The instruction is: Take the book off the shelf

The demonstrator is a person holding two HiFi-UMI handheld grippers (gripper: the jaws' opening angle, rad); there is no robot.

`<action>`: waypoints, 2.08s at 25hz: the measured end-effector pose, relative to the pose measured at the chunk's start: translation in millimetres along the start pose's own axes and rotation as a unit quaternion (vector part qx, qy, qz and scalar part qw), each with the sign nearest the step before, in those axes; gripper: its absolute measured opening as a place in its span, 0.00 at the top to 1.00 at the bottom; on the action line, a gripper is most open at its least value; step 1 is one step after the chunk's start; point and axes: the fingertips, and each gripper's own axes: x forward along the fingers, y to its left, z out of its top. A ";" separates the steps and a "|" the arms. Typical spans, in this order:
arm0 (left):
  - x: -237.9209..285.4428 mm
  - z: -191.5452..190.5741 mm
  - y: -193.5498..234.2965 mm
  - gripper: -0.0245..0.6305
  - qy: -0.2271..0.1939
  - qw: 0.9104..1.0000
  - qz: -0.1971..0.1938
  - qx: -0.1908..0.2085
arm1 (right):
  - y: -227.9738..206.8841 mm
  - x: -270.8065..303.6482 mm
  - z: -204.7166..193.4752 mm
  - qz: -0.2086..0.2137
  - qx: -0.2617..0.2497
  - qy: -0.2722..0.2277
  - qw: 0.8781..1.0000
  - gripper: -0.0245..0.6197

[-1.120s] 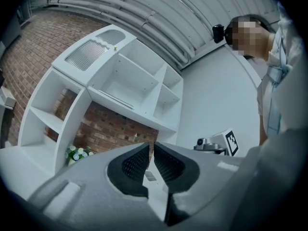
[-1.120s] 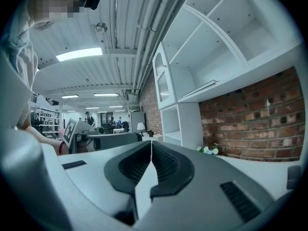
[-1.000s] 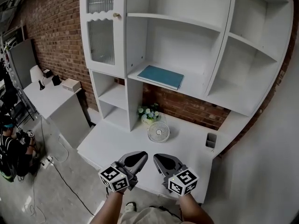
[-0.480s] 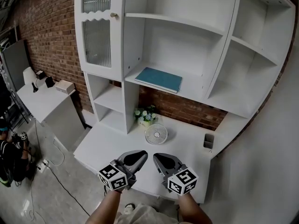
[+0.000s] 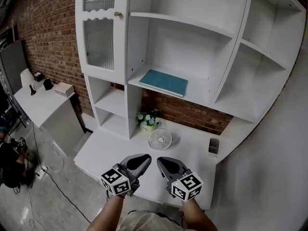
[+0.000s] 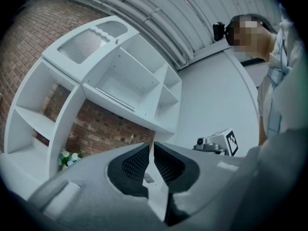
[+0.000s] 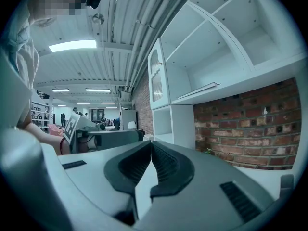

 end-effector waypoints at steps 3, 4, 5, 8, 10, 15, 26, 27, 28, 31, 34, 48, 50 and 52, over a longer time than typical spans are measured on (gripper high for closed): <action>1.6 4.8 6.4 0.91 -0.003 1.000 0.002 0.004 | -4.4 2.6 4.8 -0.008 -0.003 -0.003 1.000 0.93; 2.2 7.6 9.4 0.91 -0.005 1.000 0.003 0.006 | -6.0 4.1 7.1 -0.010 -0.004 -0.004 1.000 0.93; 3.0 10.8 12.7 0.91 -0.007 1.000 0.004 0.009 | -7.6 6.0 9.4 -0.012 -0.006 -0.005 1.000 0.93; 6.3 19.8 21.3 0.91 -0.014 1.000 0.007 0.016 | -11.8 11.9 17.3 -0.015 -0.012 -0.010 1.000 0.93; 10.2 25.0 25.3 0.91 -0.015 1.000 0.005 0.021 | -14.6 15.8 23.6 -0.016 -0.016 -0.014 1.000 0.93; 21.9 40.5 32.8 0.91 -0.022 0.999 -0.006 0.026 | -23.2 25.5 38.8 -0.019 -0.021 -0.024 0.999 0.93; 42.5 64.8 46.6 0.91 -0.031 0.998 -0.024 0.040 | -43.4 42.6 61.5 -0.037 -0.034 -0.035 0.998 0.93; 44.5 66.6 48.0 0.91 -0.032 0.998 -0.026 0.040 | -45.3 44.4 62.6 -0.038 -0.037 -0.035 0.998 0.93; 46.5 68.3 49.2 0.91 -0.032 0.998 -0.027 0.041 | -47.2 46.0 64.1 -0.040 -0.038 -0.035 0.998 0.93; 51.8 73.4 51.6 0.91 -0.035 0.998 -0.030 0.044 | -53.0 49.9 69.7 -0.046 -0.040 -0.038 0.997 0.93; 56.2 76.6 55.1 0.90 -0.035 0.998 -0.031 0.044 | -58.3 53.7 75.2 -0.052 -0.040 -0.041 0.997 0.93; 67.9 104.0 88.9 0.75 -0.034 0.996 -0.004 0.083 | -86.6 60.3 87.8 -0.075 -0.035 -0.045 0.996 0.85; 69.5 109.8 94.5 0.73 -0.037 0.995 0.001 0.088 | -91.0 61.8 91.6 -0.080 -0.035 -0.047 0.995 0.83; 71.2 114.5 100.1 0.72 -0.040 0.995 0.005 0.091 | -94.6 64.0 95.9 -0.084 -0.036 -0.048 0.995 0.82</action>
